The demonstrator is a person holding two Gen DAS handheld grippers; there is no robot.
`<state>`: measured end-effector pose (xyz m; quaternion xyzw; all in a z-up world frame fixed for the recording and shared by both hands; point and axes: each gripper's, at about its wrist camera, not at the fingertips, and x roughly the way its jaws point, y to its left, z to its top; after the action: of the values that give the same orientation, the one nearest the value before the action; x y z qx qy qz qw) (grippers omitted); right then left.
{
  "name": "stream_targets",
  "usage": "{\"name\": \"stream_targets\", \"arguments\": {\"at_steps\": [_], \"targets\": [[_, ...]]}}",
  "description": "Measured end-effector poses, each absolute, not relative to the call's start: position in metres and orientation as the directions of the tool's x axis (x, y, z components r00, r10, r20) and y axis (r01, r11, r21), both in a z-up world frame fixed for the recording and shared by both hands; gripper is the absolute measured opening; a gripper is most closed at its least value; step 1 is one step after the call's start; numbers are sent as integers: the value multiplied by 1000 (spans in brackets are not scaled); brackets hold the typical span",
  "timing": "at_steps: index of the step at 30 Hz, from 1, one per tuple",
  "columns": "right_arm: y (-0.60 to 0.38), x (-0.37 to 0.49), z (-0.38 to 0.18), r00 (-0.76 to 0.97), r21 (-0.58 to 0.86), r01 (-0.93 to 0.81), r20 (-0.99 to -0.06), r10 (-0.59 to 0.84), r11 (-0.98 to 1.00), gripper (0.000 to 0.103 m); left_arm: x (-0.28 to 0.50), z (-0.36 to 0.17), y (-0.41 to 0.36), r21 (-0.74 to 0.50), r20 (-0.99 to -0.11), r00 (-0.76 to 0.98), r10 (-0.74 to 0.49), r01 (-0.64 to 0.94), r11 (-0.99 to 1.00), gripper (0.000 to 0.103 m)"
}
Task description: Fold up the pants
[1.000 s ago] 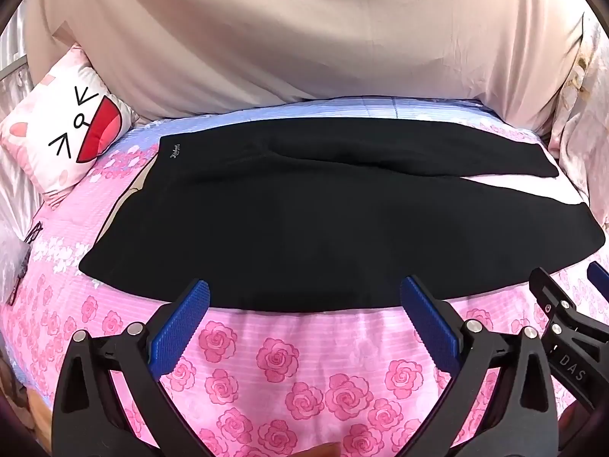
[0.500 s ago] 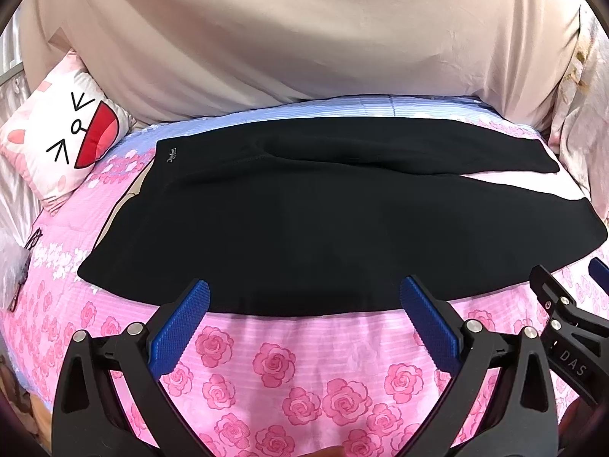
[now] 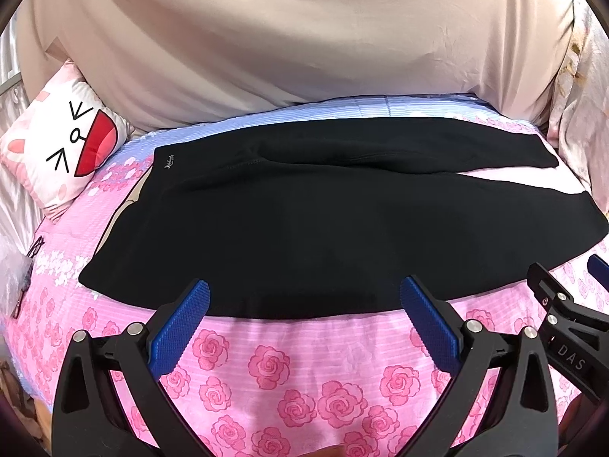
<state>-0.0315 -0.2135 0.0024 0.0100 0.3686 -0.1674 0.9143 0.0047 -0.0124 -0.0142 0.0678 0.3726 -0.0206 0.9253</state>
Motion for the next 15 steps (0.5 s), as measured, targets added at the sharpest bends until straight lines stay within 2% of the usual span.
{"name": "stream_targets", "arguments": {"at_steps": [15], "targets": [[-214,-32,2,672,-107,311,-678,-299,944,98,6,-16,-13,111,-698,716,15,88,990,98]]}}
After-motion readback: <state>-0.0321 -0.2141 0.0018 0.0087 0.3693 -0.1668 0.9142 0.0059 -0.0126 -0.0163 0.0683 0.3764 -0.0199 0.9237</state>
